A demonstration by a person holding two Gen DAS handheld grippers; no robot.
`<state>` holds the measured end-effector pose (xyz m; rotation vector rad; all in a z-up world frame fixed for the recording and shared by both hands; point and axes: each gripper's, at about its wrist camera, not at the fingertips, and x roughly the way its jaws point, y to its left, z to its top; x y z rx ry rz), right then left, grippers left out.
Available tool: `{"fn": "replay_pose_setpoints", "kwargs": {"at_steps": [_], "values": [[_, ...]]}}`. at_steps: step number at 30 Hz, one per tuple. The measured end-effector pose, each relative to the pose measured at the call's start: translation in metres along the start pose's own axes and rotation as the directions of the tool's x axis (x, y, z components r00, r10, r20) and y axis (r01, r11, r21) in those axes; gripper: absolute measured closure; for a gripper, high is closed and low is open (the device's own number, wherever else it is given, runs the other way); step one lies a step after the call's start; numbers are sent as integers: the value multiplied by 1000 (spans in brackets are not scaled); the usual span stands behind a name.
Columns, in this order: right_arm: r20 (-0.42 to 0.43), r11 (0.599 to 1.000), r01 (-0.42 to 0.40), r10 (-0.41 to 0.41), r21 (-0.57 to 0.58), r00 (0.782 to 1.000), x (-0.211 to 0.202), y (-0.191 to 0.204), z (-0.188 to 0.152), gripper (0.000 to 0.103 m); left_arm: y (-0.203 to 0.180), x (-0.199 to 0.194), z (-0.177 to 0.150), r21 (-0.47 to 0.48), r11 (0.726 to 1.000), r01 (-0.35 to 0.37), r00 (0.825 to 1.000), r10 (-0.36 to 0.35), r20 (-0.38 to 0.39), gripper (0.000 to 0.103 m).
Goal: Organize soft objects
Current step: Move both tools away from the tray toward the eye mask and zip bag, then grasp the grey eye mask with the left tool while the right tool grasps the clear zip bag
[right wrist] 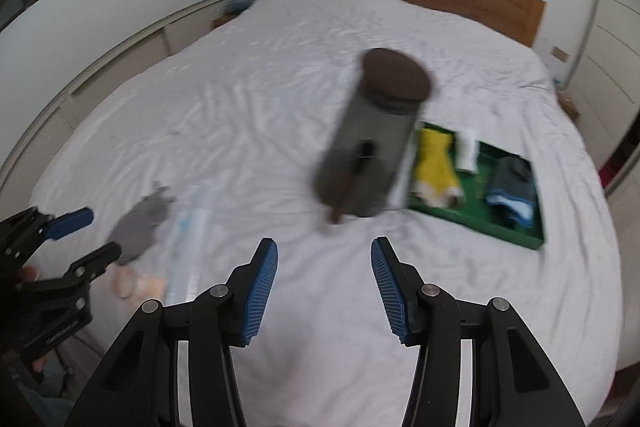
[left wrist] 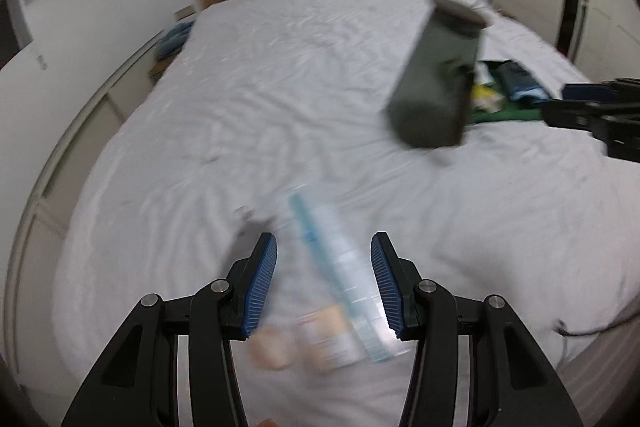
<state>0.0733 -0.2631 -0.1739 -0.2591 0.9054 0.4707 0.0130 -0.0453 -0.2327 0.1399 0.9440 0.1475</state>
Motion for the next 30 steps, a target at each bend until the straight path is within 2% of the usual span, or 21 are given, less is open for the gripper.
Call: {"fn": "replay_pose_setpoints", "kwargs": {"at_steps": [5,11,17,30], "values": [[-37,998,-61,60,-13,997,20,43,1,53,50,24,-23,11,998,-55,997,55,-53,57],[-82,992,-119,116,-33,990,51,91,-9,53,91,39,-53,2,999,-52,993,52,-102,57],[-135,987,-152,144,-46,980,81,121,-21,53,101,53,-73,5,1000,-27,991,27,-133,57],[-166,992,-125,125,6,978,166,139,-33,53,96,111,-71,18,999,49,989,-46,-137,57]]}}
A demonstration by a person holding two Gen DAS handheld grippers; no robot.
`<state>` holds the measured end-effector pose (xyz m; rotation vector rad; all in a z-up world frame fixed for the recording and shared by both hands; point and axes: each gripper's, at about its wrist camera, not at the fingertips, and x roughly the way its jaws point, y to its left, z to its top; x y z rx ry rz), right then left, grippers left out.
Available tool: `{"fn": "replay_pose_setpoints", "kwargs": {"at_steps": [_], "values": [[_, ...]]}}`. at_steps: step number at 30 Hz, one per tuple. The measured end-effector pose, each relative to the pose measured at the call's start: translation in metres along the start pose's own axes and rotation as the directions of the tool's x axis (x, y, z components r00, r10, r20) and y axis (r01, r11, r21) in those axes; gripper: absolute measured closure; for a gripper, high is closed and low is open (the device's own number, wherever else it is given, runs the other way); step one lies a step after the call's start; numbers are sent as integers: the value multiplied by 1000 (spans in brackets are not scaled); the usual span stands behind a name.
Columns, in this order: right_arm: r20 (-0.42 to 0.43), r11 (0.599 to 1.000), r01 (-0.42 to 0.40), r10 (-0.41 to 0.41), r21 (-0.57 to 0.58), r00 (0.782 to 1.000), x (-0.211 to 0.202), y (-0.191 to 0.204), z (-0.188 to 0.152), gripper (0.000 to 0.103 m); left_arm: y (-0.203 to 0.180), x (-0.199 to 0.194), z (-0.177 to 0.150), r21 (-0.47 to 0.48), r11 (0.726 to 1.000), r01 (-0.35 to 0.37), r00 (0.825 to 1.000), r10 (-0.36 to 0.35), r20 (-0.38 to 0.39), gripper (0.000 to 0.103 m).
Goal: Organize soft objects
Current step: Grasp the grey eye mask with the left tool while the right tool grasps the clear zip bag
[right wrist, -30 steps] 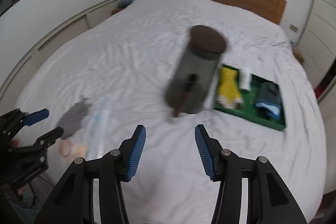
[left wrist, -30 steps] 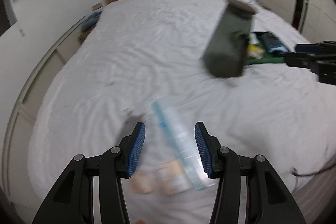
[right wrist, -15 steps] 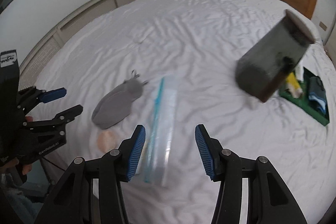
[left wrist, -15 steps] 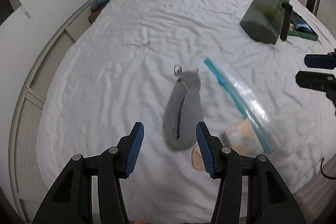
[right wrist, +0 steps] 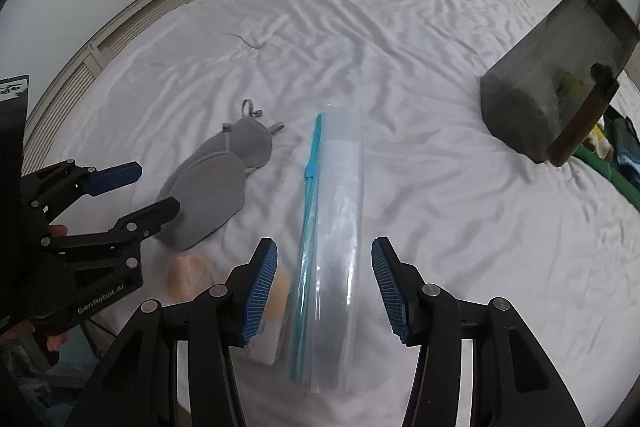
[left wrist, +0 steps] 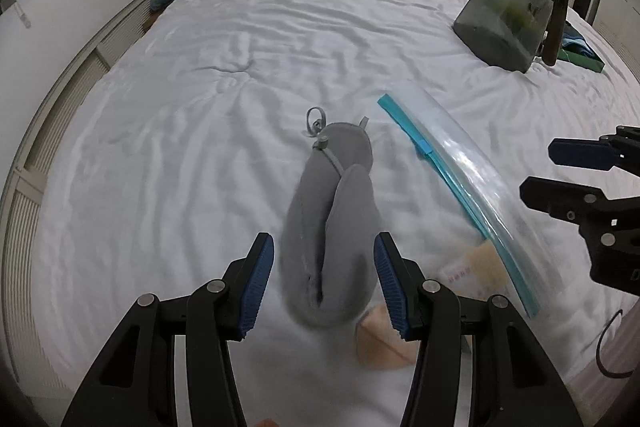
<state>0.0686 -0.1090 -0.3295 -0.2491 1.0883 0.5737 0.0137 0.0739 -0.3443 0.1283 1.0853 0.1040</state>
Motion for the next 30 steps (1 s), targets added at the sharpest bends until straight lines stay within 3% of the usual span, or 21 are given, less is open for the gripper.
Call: {"fn": "replay_pose_setpoints", "kwargs": {"at_steps": [2,20,28,30], "values": [[-3,999,-36,36,0,999,10,-2,2,53,0,7,2,4,1000,-1,1000,1,0,57],[-45,996,-77,79,37,996,75,-11,6,53,-1,58,11,37,999,27,998,-25,-56,51],[-87,997,-73,76,33,993,99,-9,6,54,7,75,13,0,997,71,993,-71,-99,50],[-95,997,-78,80,30,992,102,-8,5,62,8,78,12,-5,996,84,991,-84,-107,50]]}}
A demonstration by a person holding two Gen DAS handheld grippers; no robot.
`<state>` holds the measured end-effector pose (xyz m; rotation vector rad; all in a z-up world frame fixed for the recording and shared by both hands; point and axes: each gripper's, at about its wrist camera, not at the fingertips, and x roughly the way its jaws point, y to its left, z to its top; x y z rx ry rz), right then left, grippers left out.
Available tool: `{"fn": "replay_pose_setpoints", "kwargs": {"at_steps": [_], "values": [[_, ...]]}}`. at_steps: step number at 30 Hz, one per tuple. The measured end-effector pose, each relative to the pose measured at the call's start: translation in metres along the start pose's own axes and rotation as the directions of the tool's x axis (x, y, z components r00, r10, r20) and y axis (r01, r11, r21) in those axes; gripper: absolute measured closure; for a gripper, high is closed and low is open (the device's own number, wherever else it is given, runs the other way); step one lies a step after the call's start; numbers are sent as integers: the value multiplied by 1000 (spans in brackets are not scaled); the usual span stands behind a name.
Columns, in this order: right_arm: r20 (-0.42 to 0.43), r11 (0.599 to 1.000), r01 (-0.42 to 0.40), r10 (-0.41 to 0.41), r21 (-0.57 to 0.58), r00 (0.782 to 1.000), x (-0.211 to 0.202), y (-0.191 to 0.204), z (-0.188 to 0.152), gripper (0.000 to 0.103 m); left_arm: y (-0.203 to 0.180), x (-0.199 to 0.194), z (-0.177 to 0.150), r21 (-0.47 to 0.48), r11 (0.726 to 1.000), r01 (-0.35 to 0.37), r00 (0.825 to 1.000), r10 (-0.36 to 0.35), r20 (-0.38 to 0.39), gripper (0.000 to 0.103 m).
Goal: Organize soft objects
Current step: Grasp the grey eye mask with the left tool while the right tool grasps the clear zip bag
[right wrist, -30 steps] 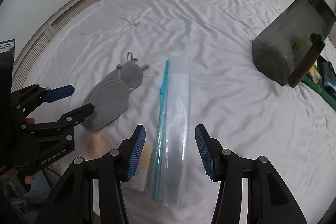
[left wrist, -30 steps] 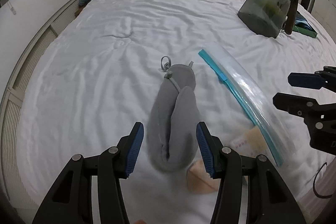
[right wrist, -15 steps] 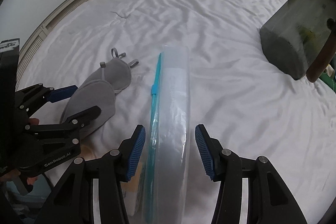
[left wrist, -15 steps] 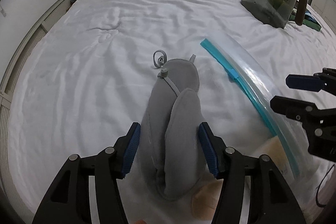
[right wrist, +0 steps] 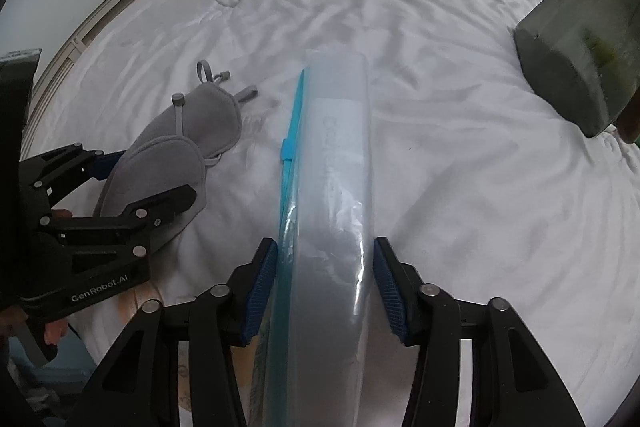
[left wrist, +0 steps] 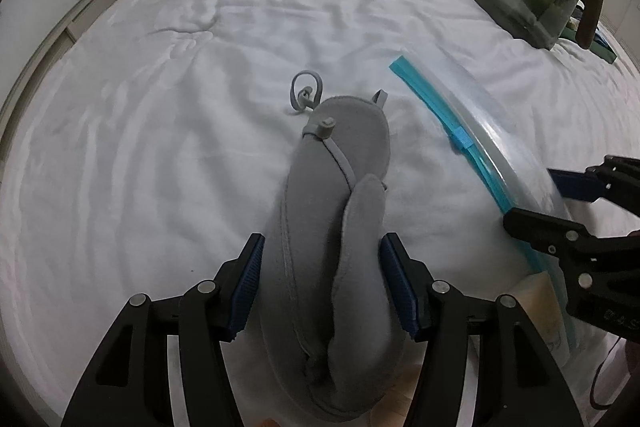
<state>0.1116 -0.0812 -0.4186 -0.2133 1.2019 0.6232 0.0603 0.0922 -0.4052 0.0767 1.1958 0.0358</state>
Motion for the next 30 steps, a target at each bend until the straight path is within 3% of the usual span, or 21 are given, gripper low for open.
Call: {"fn": "replay_pose_setpoints", "kwargs": {"at_steps": [6,20,30], "values": [[1,1000,-13,13,5,1000,5,-3,0,68,0,1,1,7,1000,11,1000,-11,-4,50],[-6,1000,-12,12,5,1000,5,-4,0,68,1,8,5,-9,1000,3,999,-4,-40,49],[-12,1000,-1,1,-11,1000,4,-4,1,78,0,12,12,-13,1000,-3,999,3,-48,49]]}}
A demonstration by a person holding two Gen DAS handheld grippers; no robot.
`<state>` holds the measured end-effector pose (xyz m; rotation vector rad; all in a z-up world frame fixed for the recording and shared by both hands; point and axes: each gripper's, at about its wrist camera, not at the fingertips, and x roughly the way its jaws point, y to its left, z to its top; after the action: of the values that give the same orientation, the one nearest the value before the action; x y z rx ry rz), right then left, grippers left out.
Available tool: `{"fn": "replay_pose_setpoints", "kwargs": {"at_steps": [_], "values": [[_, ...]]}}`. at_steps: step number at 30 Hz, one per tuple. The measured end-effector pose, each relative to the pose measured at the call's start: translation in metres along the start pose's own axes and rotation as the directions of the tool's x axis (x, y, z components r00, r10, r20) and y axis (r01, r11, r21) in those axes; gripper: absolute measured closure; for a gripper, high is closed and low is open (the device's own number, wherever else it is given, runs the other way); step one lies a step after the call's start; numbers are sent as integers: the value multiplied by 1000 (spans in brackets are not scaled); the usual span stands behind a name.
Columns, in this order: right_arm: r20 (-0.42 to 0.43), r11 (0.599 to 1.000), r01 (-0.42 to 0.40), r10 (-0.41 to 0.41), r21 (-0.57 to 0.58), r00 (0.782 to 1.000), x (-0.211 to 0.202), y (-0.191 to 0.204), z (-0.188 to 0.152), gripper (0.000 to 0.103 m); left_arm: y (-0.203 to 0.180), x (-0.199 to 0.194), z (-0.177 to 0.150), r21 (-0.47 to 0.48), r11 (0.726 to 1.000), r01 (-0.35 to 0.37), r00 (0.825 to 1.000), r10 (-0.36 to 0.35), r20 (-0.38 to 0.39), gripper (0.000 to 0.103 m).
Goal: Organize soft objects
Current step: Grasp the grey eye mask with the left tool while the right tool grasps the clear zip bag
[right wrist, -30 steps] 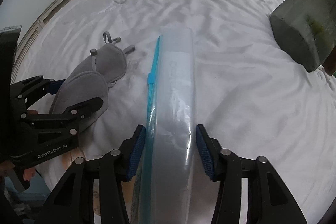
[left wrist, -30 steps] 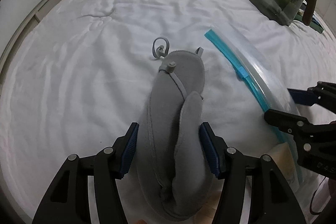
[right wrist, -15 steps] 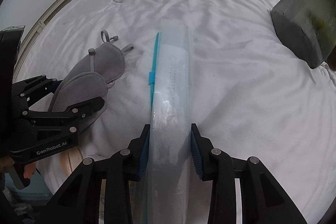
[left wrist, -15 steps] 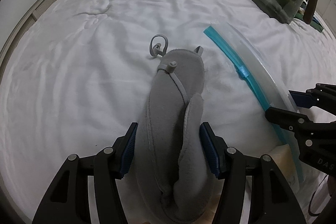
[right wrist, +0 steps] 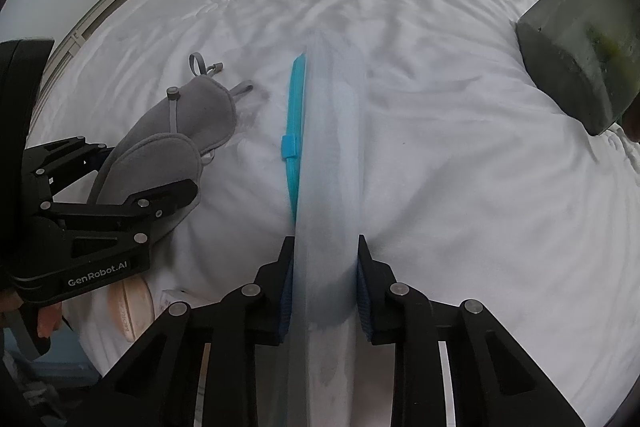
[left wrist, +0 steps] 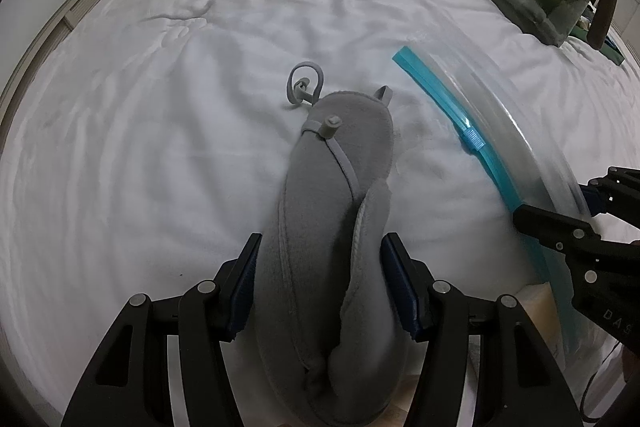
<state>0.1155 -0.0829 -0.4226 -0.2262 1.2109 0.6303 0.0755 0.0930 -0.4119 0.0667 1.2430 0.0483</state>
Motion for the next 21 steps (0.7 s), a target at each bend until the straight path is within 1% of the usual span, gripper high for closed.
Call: {"fn": "replay_pose_setpoints", "kwargs": {"at_steps": [7,10,11,12,13,14,15,17,21], "values": [[1,1000,7,-7,-7,1000,0,1,0,81,1,0,-3,1,1000,0,1000,0,4,49],[0,1000,12,-12,-12,1000,1,3,0,84,1,1,-3,-3,1000,4,1000,-4,2,50],[0,1000,14,-14,-15,1000,1,4,0,86,1,1,-3,-2,1000,3,1000,-3,1,52],[-1,1000,15,-15,-18,1000,1,4,1,90,1,0,-3,-4,1000,10,1000,-10,0,59],[-1,1000,17,-17,-22,1000,0,4,1,93,1,0,-3,-5,1000,14,1000,-14,-1,63],[1,999,19,-19,-26,1000,0,4,1,96,0,-2,-4,-5,1000,15,1000,-15,1,69],[2,999,21,-21,-28,1000,-1,4,1,98,-1,-3,-4,-5,1000,14,1000,-14,3,76],[2,999,21,-21,-31,1000,-1,3,1,99,0,-6,-4,-10,1000,22,1000,-22,1,82],[9,999,13,-12,-40,1000,-6,3,2,100,-2,-14,-5,-8,1000,18,1000,-18,4,84]]}}
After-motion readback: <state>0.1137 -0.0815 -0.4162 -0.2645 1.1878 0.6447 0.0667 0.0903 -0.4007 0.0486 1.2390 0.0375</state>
